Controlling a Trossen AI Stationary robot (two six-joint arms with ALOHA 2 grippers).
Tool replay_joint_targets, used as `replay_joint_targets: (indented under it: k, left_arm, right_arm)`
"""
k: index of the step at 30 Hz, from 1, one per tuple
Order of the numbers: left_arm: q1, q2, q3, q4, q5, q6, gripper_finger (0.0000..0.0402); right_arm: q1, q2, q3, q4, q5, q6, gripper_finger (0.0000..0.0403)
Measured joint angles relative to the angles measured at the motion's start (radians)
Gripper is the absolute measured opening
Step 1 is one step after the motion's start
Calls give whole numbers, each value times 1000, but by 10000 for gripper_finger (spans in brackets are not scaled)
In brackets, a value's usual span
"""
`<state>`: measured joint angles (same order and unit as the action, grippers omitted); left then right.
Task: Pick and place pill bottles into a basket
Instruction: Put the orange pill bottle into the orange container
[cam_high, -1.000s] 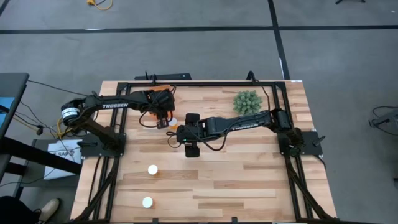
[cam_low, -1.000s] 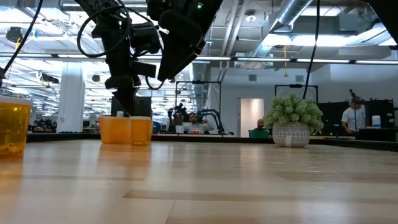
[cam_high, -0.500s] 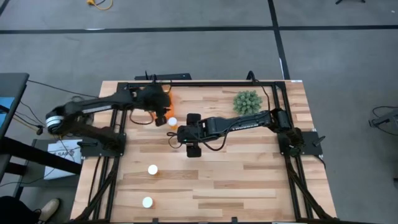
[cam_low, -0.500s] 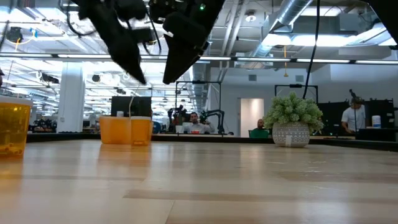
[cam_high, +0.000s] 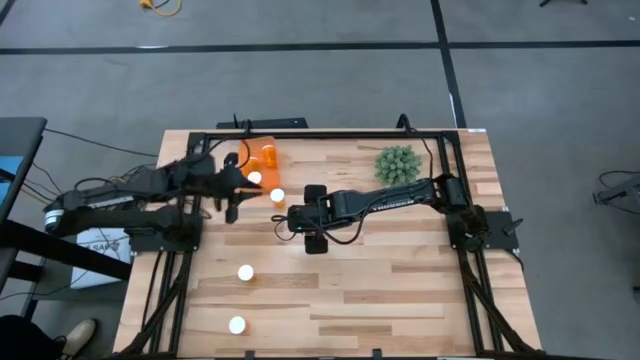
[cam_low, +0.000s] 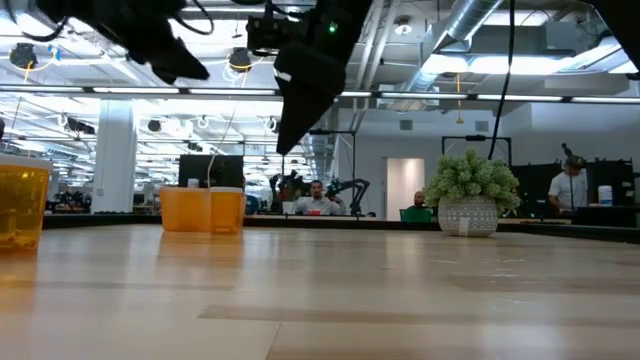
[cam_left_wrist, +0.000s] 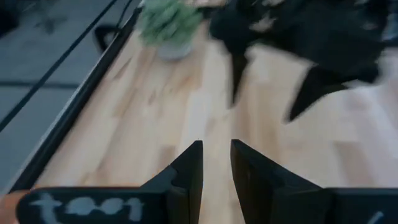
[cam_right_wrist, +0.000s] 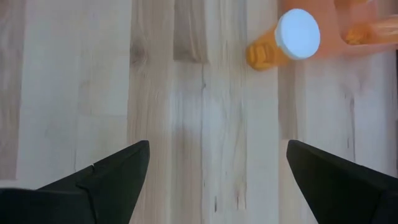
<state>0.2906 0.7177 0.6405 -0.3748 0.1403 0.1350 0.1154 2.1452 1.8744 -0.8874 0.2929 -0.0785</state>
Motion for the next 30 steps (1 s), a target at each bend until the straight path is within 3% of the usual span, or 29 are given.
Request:
replay_joint_targets:
  k: [3,15,30]
  left_arm:
    - [-43,-90,-71,65,19,-37,71]
    - [-188,-347,-285,197,-92,-117,71]
    - [-293,-539,-490,399,-152,-120,71]
  right_arm:
    - [0,-16,-2,-17,0,10,372]
    - [-6,-70,2,-49,77,69,372]
    - [-5,-68,0,-87,76,124,372]
